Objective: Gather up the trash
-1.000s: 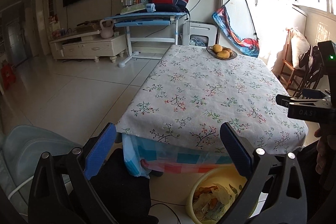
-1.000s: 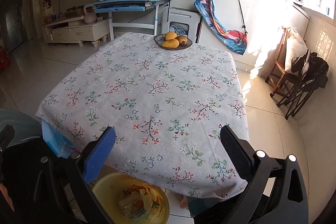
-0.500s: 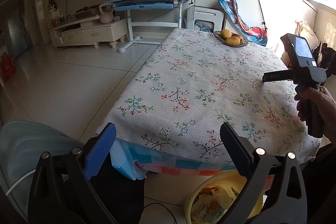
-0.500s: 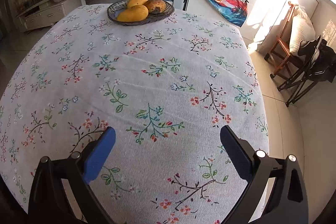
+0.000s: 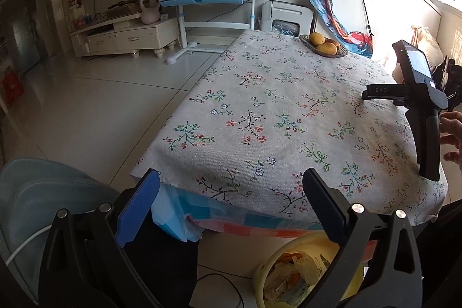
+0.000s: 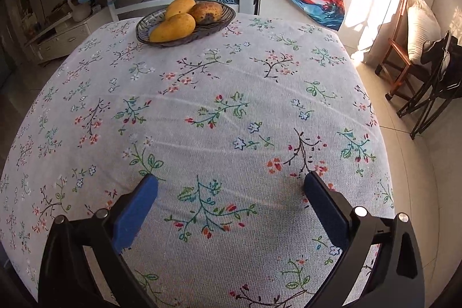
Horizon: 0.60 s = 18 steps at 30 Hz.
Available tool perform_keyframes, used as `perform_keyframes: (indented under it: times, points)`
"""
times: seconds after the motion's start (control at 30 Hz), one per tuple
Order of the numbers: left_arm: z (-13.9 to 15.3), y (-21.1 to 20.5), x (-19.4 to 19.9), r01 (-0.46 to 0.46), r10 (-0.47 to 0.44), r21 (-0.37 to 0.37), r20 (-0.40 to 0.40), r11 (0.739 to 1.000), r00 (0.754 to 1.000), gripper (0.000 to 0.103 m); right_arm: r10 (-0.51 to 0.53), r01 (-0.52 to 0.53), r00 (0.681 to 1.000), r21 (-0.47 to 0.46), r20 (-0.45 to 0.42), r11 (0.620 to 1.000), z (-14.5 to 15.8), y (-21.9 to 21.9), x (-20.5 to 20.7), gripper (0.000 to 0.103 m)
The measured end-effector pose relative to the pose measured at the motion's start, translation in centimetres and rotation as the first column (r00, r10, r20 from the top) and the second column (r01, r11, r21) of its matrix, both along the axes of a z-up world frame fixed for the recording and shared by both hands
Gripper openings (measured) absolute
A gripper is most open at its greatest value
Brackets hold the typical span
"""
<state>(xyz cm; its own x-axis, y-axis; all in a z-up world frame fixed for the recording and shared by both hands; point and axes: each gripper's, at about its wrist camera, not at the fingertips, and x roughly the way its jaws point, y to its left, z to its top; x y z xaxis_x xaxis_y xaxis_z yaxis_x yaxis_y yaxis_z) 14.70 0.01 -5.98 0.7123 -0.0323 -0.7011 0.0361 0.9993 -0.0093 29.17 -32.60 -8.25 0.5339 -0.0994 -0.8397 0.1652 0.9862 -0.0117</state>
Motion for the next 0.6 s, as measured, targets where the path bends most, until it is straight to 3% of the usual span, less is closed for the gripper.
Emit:
perform_keyframes:
  times: [0.33, 0.6]
  points:
    - [-1.2, 0.6, -0.3, 0.001, -0.001, -0.011, -0.048, 1.000, 0.999, 0.096, 0.000, 0.000, 1.000, 0.002, 0.000, 1.000, -0.1, -0.1, 0.3, 0.097]
    - [-1.5, 1.7, 0.3, -0.022, 0.017, -0.065, -0.075, 0.998, 0.997, 0.096, 0.000, 0.000, 1.000, 0.001, 0.000, 1.000, -0.1, -0.1, 0.4, 0.097]
